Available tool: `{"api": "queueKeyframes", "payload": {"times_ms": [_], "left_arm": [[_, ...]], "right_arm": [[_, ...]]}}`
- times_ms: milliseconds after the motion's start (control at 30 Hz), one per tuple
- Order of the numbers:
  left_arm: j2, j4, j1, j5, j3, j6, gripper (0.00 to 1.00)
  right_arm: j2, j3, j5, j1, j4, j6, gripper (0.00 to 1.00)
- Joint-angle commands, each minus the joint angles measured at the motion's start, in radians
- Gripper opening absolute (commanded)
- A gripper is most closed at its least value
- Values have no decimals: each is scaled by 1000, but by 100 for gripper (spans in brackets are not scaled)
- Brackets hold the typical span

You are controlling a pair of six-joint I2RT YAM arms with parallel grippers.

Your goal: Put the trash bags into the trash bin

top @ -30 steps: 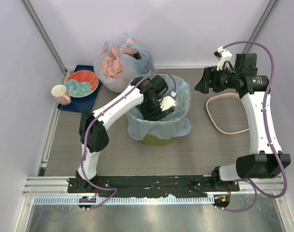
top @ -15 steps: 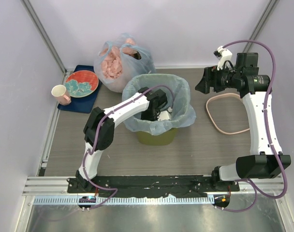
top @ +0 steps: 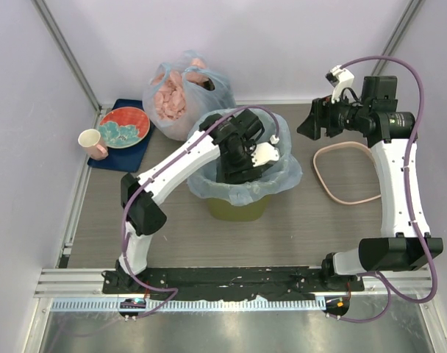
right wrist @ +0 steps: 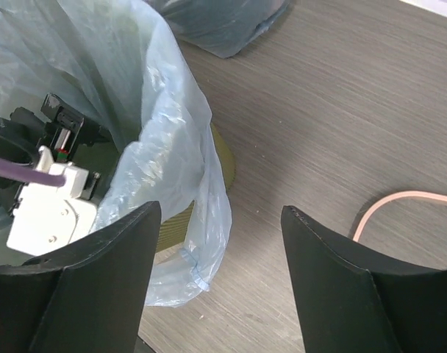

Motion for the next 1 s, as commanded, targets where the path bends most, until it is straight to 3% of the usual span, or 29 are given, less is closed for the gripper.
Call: {"api": "queueKeyframes", "payload": {"times_ms": [0, 133, 233, 267, 333, 500, 567, 733, 833, 967], "left_arm": [[-88, -180, -5, -10, 86, 52, 70], [-171, -127, 1, 31, 106, 26, 67], [-286, 16, 49, 80, 67, -63, 65], [-325, 104, 75, 158, 47, -124, 65], [-439, 223, 179, 215, -45, -213, 66], [-663, 634, 463, 394, -338, -537, 73], [-735, 708, 503, 392, -397, -577, 79], [-778, 661, 570, 385, -463, -634, 81], [-817, 667, 610, 396, -529, -649, 82], [-855, 691, 656, 414, -598, -703, 82]], "right_arm": [[-10, 61, -29, 15, 47, 4, 71], [-12, 96, -22, 109, 94, 21, 65], [0, 126, 0, 174, 143, 42, 56], [20, 139, 11, 227, 153, 45, 52], [49, 192, 80, 300, 149, 36, 46], [170, 254, 190, 500, 130, 30, 45], [201, 248, 248, 550, 136, 24, 45], [324, 248, 382, 672, 86, -70, 54], [352, 190, 414, 709, 34, -162, 65], [378, 107, 437, 716, -21, -240, 71]]}}
